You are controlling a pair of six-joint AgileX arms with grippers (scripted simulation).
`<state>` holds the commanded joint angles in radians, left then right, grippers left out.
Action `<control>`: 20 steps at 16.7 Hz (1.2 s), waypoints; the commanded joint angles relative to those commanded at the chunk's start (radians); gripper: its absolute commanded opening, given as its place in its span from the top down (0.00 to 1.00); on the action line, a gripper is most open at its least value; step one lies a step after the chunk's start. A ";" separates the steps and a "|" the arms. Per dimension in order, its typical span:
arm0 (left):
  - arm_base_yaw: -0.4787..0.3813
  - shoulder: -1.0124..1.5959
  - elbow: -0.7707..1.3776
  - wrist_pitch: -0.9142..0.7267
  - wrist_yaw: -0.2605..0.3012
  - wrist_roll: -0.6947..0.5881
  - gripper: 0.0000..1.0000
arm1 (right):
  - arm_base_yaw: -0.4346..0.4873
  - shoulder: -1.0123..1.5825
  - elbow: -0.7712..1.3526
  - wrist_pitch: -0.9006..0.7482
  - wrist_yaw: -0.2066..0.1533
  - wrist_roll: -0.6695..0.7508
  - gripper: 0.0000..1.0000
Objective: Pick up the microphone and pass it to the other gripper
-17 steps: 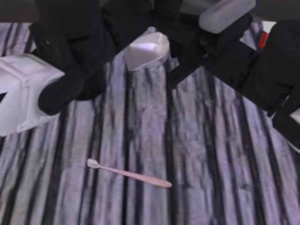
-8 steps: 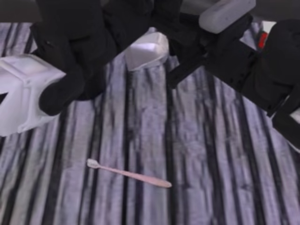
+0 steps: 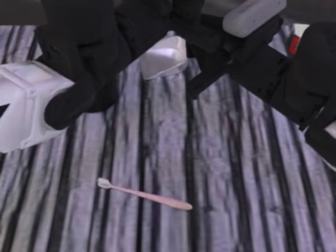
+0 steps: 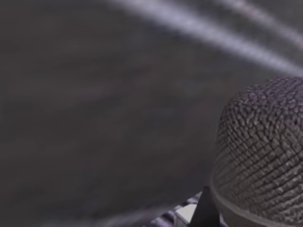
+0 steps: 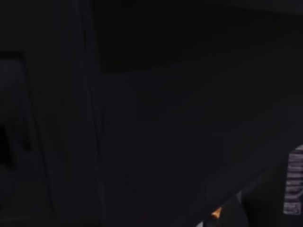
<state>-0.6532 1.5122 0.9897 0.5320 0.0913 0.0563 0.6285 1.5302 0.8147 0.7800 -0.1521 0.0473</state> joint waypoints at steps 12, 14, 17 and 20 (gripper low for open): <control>0.000 0.000 0.000 0.000 0.000 0.000 1.00 | 0.000 0.000 0.000 0.000 0.000 0.000 0.00; 0.000 0.000 0.000 0.000 0.000 0.000 1.00 | 0.000 0.000 0.000 0.000 0.000 0.000 0.00; -0.002 -0.009 0.012 -0.002 -0.010 0.008 1.00 | -0.010 0.011 -0.010 -0.002 0.007 -0.004 0.00; 0.024 -0.027 -0.004 -0.005 0.013 0.007 1.00 | -0.017 -0.030 -0.049 -0.010 0.000 -0.004 0.00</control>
<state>-0.6294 1.4850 0.9861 0.5274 0.1047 0.0629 0.6117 1.5004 0.7659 0.7701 -0.1521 0.0433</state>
